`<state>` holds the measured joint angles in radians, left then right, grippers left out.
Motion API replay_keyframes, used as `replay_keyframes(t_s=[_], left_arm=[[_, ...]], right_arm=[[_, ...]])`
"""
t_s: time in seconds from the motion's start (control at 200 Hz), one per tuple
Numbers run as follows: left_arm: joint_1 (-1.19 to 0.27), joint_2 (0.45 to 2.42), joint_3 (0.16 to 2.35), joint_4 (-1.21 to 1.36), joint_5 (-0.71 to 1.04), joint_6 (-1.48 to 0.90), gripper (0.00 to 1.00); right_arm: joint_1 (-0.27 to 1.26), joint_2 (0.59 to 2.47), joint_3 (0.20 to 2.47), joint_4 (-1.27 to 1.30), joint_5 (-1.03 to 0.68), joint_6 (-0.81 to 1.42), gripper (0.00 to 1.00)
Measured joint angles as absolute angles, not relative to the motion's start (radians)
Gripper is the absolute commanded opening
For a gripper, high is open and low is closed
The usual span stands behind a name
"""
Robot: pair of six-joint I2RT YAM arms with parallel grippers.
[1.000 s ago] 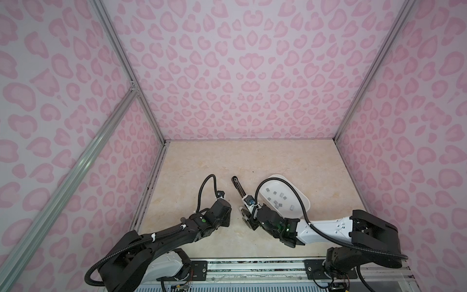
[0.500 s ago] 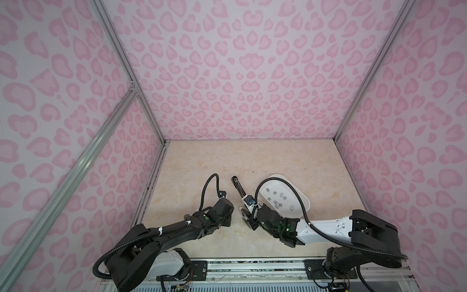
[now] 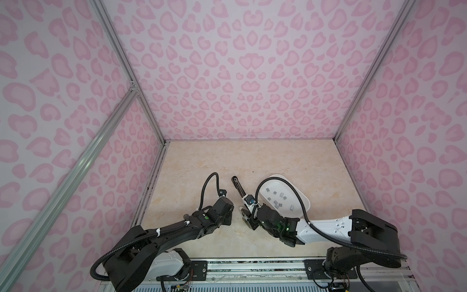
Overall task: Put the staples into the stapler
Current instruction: 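Close the left gripper on the light-blue mini stapler, then lift the light-blue mini stapler with the left gripper toward the right gripper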
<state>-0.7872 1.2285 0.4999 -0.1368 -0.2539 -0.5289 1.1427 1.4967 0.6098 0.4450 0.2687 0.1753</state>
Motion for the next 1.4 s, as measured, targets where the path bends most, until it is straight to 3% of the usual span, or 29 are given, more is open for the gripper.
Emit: replay_keyframes(t_s=[0.495, 1.24, 1.4], left_arm=[[-0.917, 0.978, 0.543, -0.132, -0.179, -0.342, 0.03], [-0.986, 0.785, 0.543, -0.14, -0.262, -0.333, 0.03], [-0.986, 0.783, 0.543, -0.147, -0.266, -0.332, 0.03]], right_arm=[[1.09, 1.475, 0.627, 0.484, 0.128, 0.306, 0.26], [1.097, 1.538, 0.578, 0.591, 0.019, 0.374, 0.22], [1.089, 1.47, 0.556, 0.608, 0.028, 0.373, 0.2]])
